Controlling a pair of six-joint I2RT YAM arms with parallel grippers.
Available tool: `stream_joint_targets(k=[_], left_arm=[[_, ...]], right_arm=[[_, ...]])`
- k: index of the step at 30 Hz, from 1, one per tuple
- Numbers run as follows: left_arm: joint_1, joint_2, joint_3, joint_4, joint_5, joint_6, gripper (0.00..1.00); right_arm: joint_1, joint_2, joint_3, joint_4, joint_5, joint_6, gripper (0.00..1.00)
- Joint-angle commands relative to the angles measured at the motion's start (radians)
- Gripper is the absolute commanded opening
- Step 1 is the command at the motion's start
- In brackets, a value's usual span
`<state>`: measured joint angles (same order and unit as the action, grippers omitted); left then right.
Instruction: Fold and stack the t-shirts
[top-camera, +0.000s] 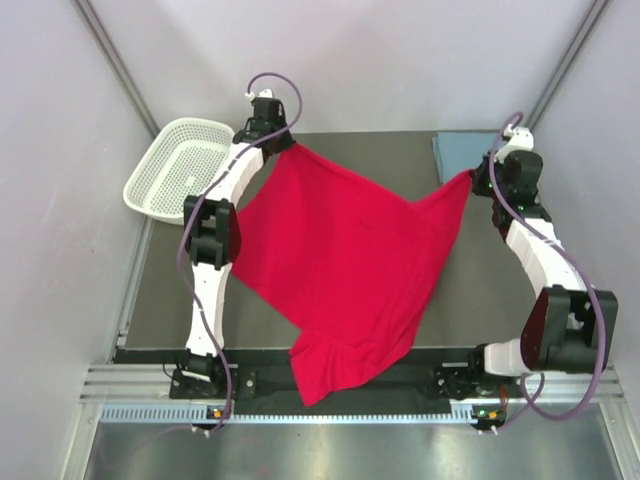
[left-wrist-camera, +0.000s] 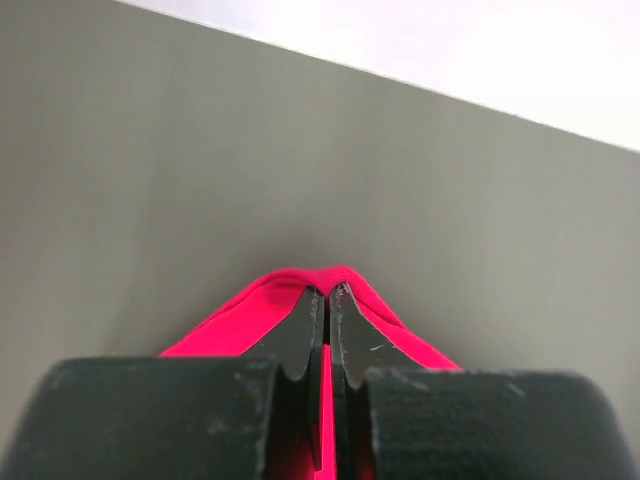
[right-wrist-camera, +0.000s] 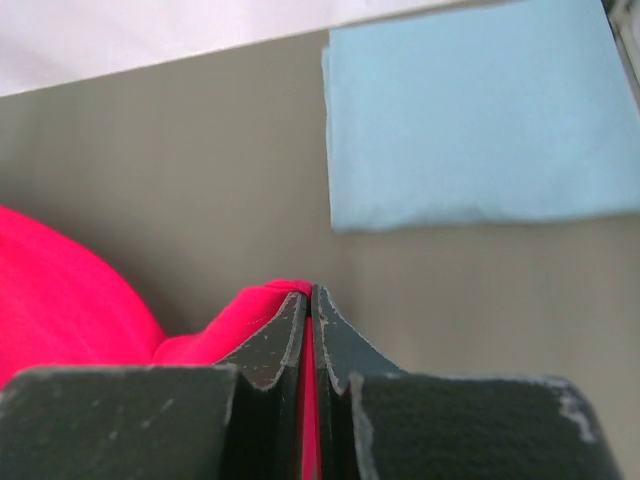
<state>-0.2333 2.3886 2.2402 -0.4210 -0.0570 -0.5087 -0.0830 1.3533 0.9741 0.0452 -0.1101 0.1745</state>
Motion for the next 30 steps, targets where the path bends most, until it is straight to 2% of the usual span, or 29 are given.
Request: stream_joint_targets(k=[1, 5, 12, 17, 22, 26, 30], left_arm=[[0.035, -0.005, 0.067, 0.063, 0.026, -0.048, 0.00], [0.046, -0.060, 0.010, 0.091, 0.029, -0.051, 0.00], [0.054, -0.206, -0.083, 0.097, 0.000, -0.022, 0.00], [0.063, -0.388, -0.209, 0.128, -0.017, 0.004, 0.00], [0.080, -0.612, -0.327, 0.126, -0.040, 0.018, 0.00], [0.095, -0.801, -0.419, 0.131, -0.059, -0.001, 0.00], [0.100, -1.058, -0.531, 0.146, -0.092, -0.011, 0.00]], right_arm=[[-0.012, 0.043, 0.116, 0.091, -0.060, -0.037, 0.00], [-0.012, 0.050, 0.169, 0.047, -0.053, -0.027, 0.00], [-0.012, -0.083, 0.222, -0.044, -0.014, -0.026, 0.00], [-0.011, -0.232, 0.207, -0.151, 0.006, -0.032, 0.00], [-0.006, -0.462, 0.192, -0.284, 0.026, -0.027, 0.00], [-0.006, -0.626, 0.236, -0.456, 0.004, -0.020, 0.00], [-0.006, -0.758, 0.363, -0.614, -0.069, -0.024, 0.00]])
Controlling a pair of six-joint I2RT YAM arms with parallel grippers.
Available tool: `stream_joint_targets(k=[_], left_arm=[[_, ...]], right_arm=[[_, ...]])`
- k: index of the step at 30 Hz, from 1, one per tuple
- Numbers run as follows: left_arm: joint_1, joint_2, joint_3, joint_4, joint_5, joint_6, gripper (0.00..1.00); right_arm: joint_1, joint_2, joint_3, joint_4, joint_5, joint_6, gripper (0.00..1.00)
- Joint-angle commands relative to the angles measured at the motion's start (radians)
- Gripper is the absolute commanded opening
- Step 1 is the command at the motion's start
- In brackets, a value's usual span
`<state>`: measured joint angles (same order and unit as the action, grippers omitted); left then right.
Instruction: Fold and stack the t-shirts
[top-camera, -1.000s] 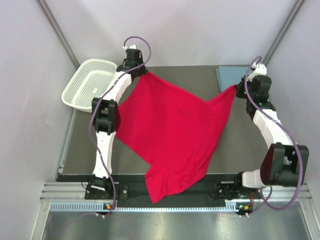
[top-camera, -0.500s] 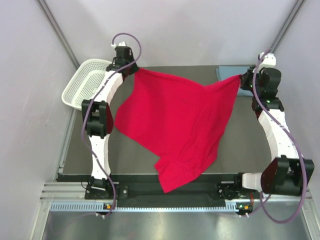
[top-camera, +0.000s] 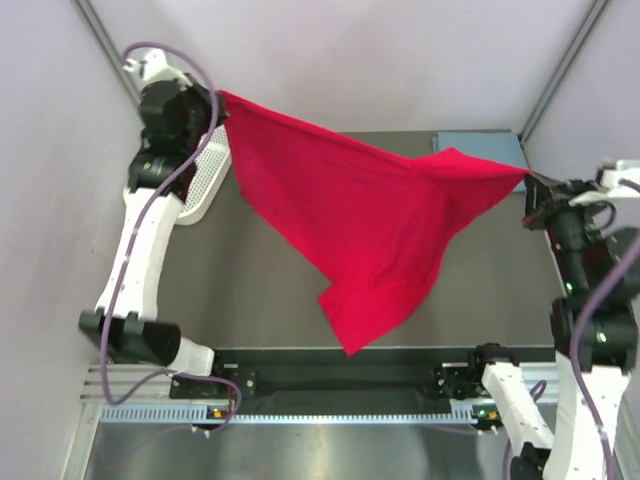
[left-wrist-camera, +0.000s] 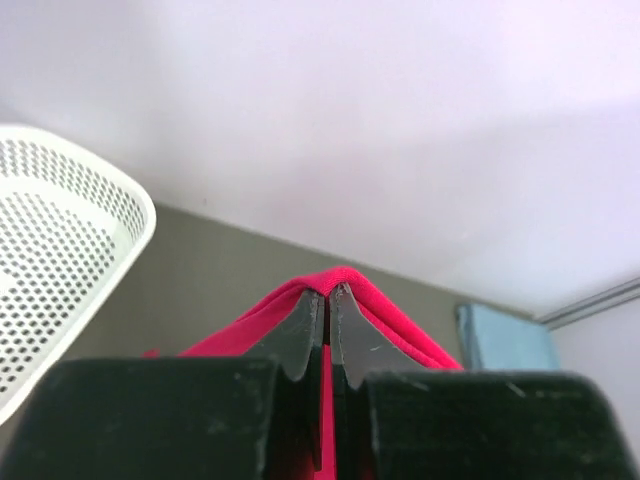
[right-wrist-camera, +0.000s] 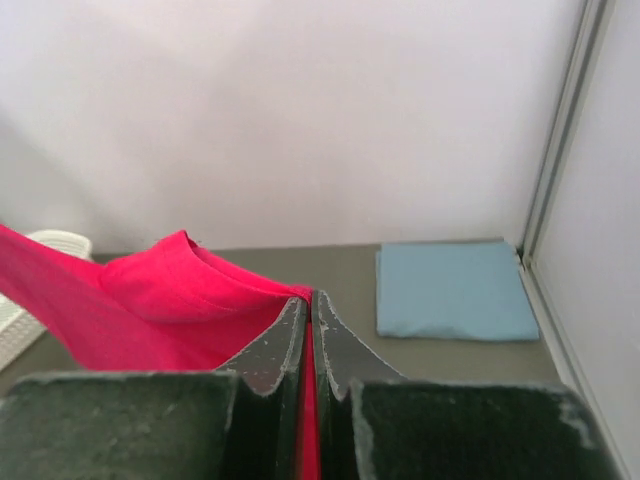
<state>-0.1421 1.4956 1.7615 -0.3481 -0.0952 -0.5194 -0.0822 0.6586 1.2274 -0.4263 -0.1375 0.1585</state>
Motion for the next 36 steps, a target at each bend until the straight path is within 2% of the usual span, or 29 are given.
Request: stream_joint_targets(k=[1, 9, 14, 19, 22, 25, 28, 29, 31, 32, 36], left_arm=[[0.009, -0.205, -0.063, 0.069, -0.067, 0.002, 0.00], [-0.024, -0.510, -0.014, 0.012, -0.242, 0.116, 0.00], [-0.042, -0.609, 0.010, -0.003, -0.293, 0.148, 0.00], [-0.051, -0.624, 0.055, 0.003, -0.299, 0.165, 0.00], [-0.051, -0.586, 0.052, 0.008, -0.288, 0.167, 0.00], [-0.051, -0.540, -0.009, 0.053, -0.261, 0.147, 0.00], [-0.051, -0.476, -0.105, 0.096, -0.219, 0.108, 0.00], [-0.051, -0.457, -0.153, 0.131, -0.177, 0.099, 0.00], [-0.051, -0.393, -0.206, 0.170, -0.124, 0.075, 0.00], [-0.051, -0.368, -0.256, 0.188, -0.085, 0.070, 0.00], [-0.051, -0.192, -0.370, 0.277, 0.003, 0.045, 0.00]], right_arm=[[-0.007, -0.079, 0.135, -0.169, -0.071, -0.004, 0.00], [-0.008, -0.142, 0.457, -0.357, -0.183, 0.056, 0.00], [-0.008, -0.110, 0.699, -0.451, -0.191, 0.099, 0.00], [-0.008, -0.077, 0.797, -0.450, -0.159, 0.127, 0.00], [-0.008, -0.079, 0.729, -0.407, -0.122, 0.119, 0.00], [-0.008, -0.099, 0.566, -0.327, -0.087, 0.105, 0.00], [-0.008, -0.126, 0.339, -0.212, -0.059, 0.082, 0.00], [-0.008, -0.148, 0.210, -0.180, -0.054, 0.075, 0.00], [-0.008, -0.166, 0.080, -0.096, -0.022, 0.061, 0.00], [-0.008, -0.181, -0.042, -0.068, -0.007, 0.059, 0.00], [-0.008, -0.198, -0.316, 0.098, 0.033, 0.067, 0.00]])
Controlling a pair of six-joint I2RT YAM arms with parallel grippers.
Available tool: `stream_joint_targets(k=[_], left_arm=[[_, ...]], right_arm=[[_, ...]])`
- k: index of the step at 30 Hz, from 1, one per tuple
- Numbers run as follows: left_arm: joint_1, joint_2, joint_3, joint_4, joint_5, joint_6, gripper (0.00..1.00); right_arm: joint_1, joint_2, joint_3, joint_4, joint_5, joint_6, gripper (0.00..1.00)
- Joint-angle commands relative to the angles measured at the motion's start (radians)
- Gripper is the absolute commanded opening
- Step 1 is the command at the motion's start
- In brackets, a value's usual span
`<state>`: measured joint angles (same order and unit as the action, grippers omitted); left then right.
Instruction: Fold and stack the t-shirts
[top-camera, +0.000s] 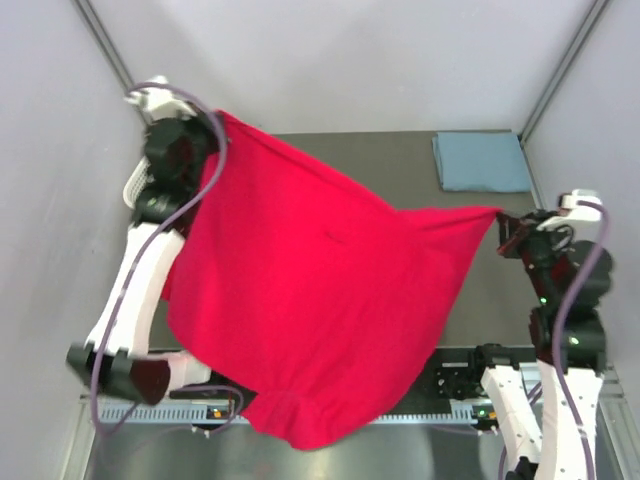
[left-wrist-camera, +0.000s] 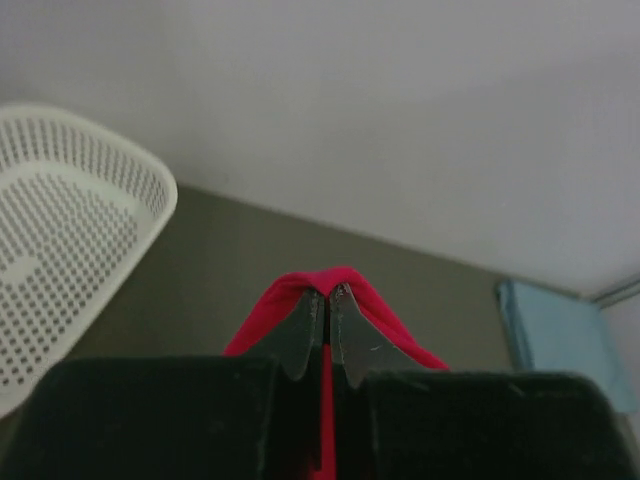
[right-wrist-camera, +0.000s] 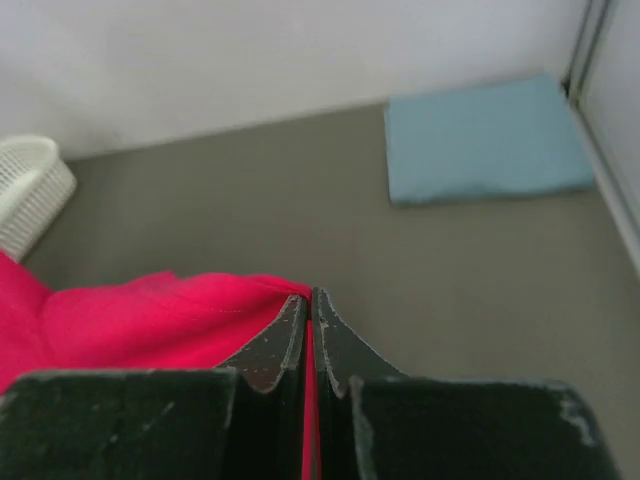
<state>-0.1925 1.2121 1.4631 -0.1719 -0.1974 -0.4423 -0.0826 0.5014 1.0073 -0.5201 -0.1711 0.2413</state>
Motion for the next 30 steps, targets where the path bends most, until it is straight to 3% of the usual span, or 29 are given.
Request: stream_joint_targets(k=[1, 7, 14, 19, 30], left_arm=[[-0.001, 0.127, -0.089, 0.115, 0.127, -0.036, 0.00], [-0.004, 0.472, -0.132, 0.239, 0.265, -0.075, 0.00], [-0.005, 0.892, 0.167, 0.207, 0.372, -0.134, 0.00], [-0.004, 1.023, 0.368, 0.135, 0.345, -0.141, 0.00], [0.036, 1.136, 0.551, 0.078, 0.316, -0.191, 0.00]], right_arm=[[-0.008, -0.032, -0.136, 0.212, 0.076, -0.019, 0.00], [-0.009, 0.109, -0.363, 0.445, 0.142, -0.059, 0.00], [-0.031, 0.463, -0.366, 0.637, 0.160, -0.109, 0.00], [-0.037, 0.708, -0.235, 0.686, 0.113, -0.140, 0.00], [-0.036, 0.974, 0.045, 0.657, 0.058, -0.171, 0.00]])
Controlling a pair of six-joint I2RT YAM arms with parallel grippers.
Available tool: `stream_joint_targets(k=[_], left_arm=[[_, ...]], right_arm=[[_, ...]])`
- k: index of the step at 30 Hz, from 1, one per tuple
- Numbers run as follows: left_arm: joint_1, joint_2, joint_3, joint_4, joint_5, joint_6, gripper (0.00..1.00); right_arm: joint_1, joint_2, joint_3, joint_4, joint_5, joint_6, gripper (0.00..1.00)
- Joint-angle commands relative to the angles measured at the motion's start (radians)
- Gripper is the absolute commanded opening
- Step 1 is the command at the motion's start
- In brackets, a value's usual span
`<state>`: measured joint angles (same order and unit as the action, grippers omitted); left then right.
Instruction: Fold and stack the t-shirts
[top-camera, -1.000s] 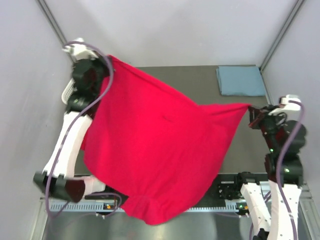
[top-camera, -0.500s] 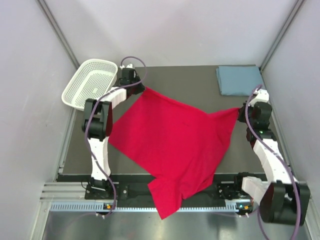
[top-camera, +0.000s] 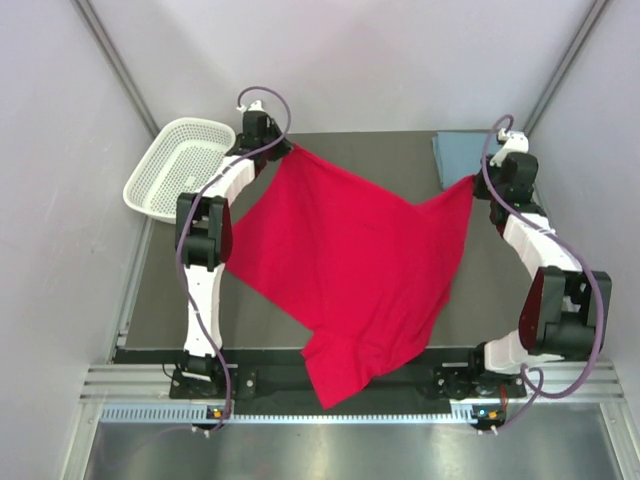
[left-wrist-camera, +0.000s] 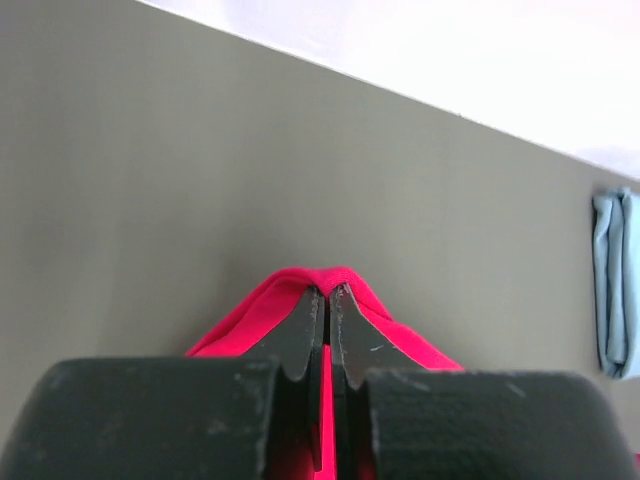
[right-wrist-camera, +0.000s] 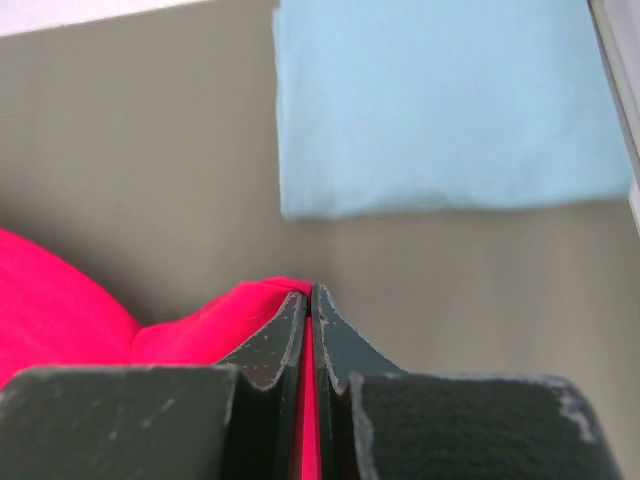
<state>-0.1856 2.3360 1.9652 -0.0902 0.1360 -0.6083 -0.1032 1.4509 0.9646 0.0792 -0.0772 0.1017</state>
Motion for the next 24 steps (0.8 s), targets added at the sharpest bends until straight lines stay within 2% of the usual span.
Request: stream_joint_targets(k=[1, 10, 13, 17, 23, 24], left_arm=[[0.038, 0.013, 0.047, -0.006, -0.027, -0.030, 0.00], [0.054, 0.059, 0.103, -0.023, 0.051, -0.079, 0.00], [0.058, 0.086, 0.162, -0.097, 0.092, -0.096, 0.00], [0.067, 0.072, 0.167, -0.146, 0.119, -0.108, 0.00], [0.092, 0.059, 0.181, -0.244, 0.180, -0.117, 0.00], [0.097, 0.057, 0.184, -0.256, 0.192, -0.117, 0.00]], right_arm=[[-0.015, 0.044, 0.107, 0.057, -0.051, -0.030, 0.00], [-0.009, 0.114, 0.195, -0.028, -0.125, 0.000, 0.00], [0.000, 0.086, 0.224, -0.129, -0.118, 0.019, 0.00], [0.028, 0.025, 0.223, -0.240, -0.116, 0.056, 0.00], [0.095, -0.105, 0.191, -0.413, -0.065, 0.119, 0.00], [0.137, -0.118, 0.189, -0.433, -0.065, 0.127, 0.00]])
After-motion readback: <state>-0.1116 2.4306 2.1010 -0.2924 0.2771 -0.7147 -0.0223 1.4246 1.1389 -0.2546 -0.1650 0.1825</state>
